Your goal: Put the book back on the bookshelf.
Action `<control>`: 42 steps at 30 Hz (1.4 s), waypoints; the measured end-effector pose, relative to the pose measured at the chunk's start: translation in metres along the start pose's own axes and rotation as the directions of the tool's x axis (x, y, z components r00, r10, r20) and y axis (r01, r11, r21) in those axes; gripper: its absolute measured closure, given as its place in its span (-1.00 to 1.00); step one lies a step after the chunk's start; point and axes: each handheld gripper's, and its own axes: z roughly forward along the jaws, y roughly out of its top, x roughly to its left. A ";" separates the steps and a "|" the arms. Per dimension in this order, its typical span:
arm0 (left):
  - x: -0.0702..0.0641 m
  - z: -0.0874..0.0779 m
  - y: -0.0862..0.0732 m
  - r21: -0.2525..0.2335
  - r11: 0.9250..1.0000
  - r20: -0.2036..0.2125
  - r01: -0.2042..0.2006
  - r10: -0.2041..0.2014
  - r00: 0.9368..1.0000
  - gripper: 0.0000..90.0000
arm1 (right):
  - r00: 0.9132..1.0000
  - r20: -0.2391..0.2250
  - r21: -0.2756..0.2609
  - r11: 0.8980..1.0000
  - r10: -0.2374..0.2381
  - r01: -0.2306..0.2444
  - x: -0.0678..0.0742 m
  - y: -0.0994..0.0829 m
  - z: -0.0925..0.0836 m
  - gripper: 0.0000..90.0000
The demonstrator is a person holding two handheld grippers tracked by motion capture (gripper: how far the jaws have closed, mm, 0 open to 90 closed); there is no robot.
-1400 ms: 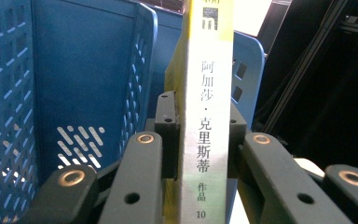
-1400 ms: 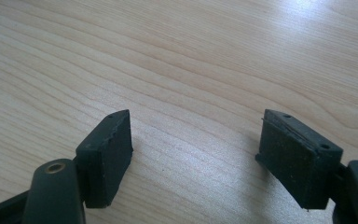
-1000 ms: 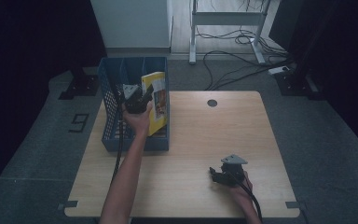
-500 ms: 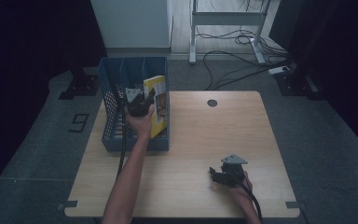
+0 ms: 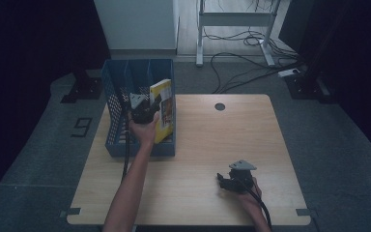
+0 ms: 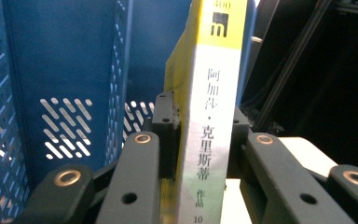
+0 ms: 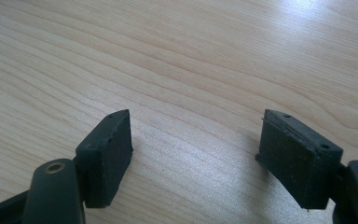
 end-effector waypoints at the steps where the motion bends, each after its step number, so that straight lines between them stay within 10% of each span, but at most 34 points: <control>1: 0.000 -0.002 0.000 0.003 1.000 0.003 -0.002 0.002 1.000 0.62 | 1.000 0.000 0.000 1.000 0.000 0.000 0.000 0.000 0.000 -0.45; 23: 0.001 0.008 0.024 0.095 0.995 -0.036 -0.016 0.019 0.999 0.66 | 1.000 0.001 -0.002 1.000 -0.001 0.001 0.000 0.000 0.000 -0.45; 42: 0.001 0.011 0.033 -0.069 0.998 -0.058 -0.001 -0.003 0.998 0.68 | 1.000 0.000 -0.002 1.000 -0.002 0.002 0.000 0.000 0.000 -0.45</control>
